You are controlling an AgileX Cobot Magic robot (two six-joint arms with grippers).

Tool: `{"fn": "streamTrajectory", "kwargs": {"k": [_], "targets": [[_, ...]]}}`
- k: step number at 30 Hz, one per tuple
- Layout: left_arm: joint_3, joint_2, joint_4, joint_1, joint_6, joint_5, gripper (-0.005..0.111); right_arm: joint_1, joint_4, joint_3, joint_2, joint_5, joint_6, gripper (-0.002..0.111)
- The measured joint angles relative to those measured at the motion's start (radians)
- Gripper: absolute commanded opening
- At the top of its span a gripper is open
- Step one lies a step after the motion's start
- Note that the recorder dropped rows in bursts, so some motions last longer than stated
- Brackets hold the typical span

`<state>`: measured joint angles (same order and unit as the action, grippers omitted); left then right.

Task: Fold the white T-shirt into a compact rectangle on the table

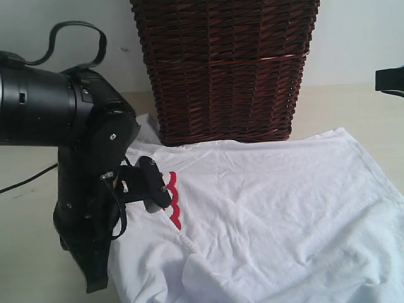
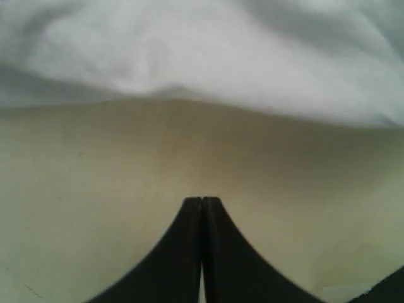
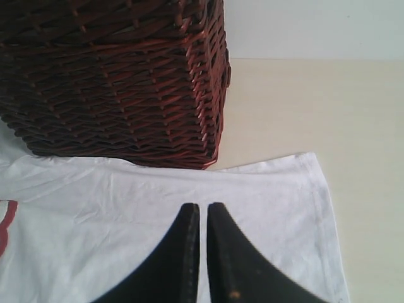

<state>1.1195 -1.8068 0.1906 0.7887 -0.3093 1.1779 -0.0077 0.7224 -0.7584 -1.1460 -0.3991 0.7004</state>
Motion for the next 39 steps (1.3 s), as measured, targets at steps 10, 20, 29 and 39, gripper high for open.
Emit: {"fn": "streamTrajectory", "kwargs": {"k": [10,20,29,39], "targets": [[0.000,0.016,-0.009,0.002,0.071,-0.437,0.073,0.000,0.000,0.000,0.000,0.002,0.000,0.005],[0.000,-0.118,0.133,-0.020,0.265,-0.506,0.043,0.000,0.008,0.000,0.000,0.000,0.000,0.005],[0.000,-0.173,0.150,-0.020,0.262,-0.515,0.000,0.000,0.010,0.000,0.000,0.000,0.002,0.005],[-0.029,-0.120,0.149,-0.020,0.249,-0.313,0.000,0.000,0.010,0.000,0.000,0.000,0.007,0.005]]}}
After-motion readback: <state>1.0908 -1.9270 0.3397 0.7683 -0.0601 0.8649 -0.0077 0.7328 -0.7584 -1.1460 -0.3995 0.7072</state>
